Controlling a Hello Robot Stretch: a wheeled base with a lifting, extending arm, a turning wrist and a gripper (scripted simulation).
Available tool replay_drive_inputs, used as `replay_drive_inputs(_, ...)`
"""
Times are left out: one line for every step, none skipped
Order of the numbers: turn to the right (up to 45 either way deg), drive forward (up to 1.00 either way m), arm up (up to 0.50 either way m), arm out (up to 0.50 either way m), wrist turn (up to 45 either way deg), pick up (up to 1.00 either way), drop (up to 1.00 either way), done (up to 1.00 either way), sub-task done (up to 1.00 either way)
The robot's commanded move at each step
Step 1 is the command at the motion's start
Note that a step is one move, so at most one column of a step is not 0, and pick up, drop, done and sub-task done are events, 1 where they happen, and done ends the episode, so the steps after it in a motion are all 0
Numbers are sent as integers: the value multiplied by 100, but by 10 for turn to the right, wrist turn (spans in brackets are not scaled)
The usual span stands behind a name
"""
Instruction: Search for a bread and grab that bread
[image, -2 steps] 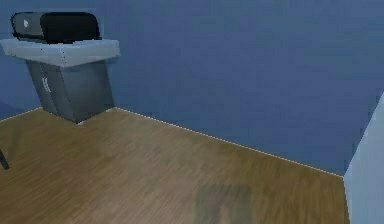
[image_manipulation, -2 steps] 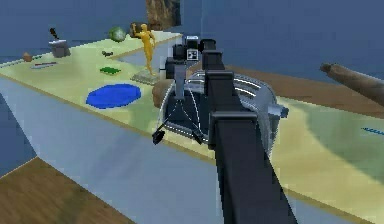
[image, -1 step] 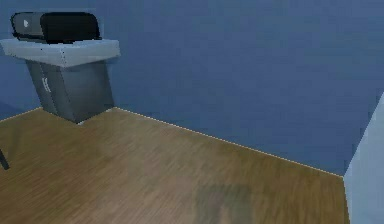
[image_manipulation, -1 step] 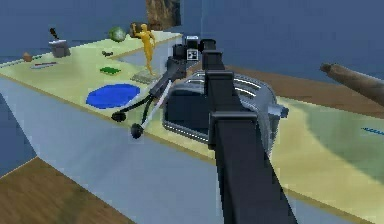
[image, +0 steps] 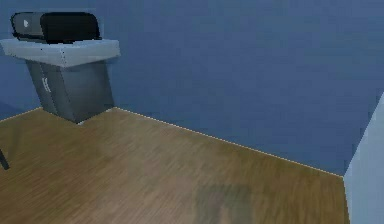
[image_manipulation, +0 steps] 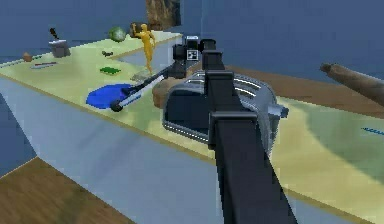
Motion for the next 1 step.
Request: replay_drive_inputs(0, 0, 0, 0, 450, 0, 0, 0, 0)
